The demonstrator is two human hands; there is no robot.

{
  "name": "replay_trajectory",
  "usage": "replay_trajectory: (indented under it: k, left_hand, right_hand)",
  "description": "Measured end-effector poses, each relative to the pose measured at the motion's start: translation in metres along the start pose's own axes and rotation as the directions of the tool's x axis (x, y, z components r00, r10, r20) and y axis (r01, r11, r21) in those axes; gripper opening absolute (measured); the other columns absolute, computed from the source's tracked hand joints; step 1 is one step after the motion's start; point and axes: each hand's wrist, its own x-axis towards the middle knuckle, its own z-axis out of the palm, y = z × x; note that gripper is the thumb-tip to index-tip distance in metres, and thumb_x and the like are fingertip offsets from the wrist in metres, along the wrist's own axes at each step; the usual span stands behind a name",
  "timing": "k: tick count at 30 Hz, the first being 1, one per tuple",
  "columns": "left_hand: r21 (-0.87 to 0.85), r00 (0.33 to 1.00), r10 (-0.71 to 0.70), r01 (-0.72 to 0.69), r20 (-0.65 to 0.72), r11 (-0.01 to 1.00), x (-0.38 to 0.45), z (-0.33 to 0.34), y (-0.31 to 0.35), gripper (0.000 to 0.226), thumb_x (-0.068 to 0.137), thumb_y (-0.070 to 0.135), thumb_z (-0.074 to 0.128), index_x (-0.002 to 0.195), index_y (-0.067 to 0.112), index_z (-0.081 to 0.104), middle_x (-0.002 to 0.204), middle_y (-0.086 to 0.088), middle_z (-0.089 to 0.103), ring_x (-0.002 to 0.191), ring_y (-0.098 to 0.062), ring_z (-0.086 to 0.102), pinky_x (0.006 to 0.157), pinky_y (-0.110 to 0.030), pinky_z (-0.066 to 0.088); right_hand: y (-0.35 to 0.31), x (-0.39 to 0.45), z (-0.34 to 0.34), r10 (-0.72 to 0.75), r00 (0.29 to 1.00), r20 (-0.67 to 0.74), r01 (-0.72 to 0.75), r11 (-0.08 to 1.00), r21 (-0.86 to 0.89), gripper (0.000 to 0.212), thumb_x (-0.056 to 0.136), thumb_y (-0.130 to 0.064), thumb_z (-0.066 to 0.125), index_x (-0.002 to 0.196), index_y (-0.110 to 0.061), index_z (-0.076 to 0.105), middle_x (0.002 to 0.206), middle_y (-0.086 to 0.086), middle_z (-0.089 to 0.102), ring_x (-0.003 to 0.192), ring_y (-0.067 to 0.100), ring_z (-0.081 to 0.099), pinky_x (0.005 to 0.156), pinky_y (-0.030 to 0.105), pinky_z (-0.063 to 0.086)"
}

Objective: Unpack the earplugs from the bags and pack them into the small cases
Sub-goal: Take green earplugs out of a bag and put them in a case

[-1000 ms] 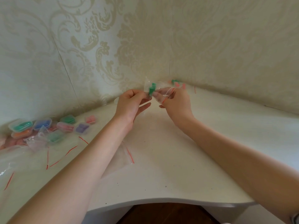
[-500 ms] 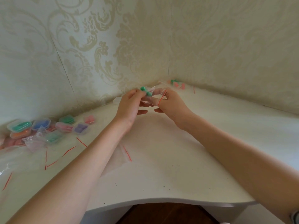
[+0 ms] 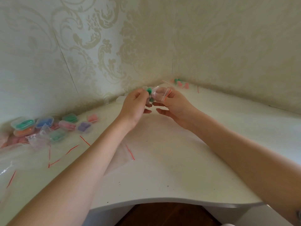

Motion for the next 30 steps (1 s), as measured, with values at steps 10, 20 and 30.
replay_trajectory:
  k: [10,20,30]
  left_hand:
    - [0.085,0.969,0.130,-0.114,-0.211,0.990,0.002,-0.004,-0.008,0.030,0.095,0.010,0.037,0.066,0.012,0.045,0.070,-0.001,0.053,0.059,-0.009,0.053,0.051,-0.024,0.051]
    - [0.021,0.915,0.103,-0.103,-0.390,0.994,0.010,-0.016,-0.010,0.025,0.095,0.007,0.038,0.071,0.010,0.043,0.075,-0.008,0.056,0.065,-0.015,0.060,0.060,-0.026,0.057]
    - [-0.210,0.757,-0.138,0.001,-0.638,0.978,0.028,-0.062,-0.009,0.019,0.092,0.013,0.045,0.074,0.012,0.040,0.059,-0.002,0.054,0.042,-0.011,0.052,0.044,-0.021,0.039]
  right_hand:
    - [-0.002,0.001,-0.005,0.113,0.984,0.140,-0.118,0.992,0.033,0.007,0.092,-0.023,0.059,0.092,-0.020,0.066,0.096,-0.007,0.062,0.084,0.007,0.059,0.071,0.021,0.048]
    - [-0.007,0.000,-0.014,0.144,0.952,0.270,-0.182,0.976,0.121,0.011,0.092,-0.021,0.057,0.088,-0.019,0.067,0.101,-0.005,0.068,0.095,0.014,0.065,0.080,0.028,0.052]
    - [-0.003,0.004,-0.017,0.124,0.990,0.064,-0.132,0.978,0.159,0.012,0.098,-0.014,0.051,0.089,-0.012,0.058,0.091,0.006,0.066,0.069,0.015,0.067,0.063,0.022,0.055]
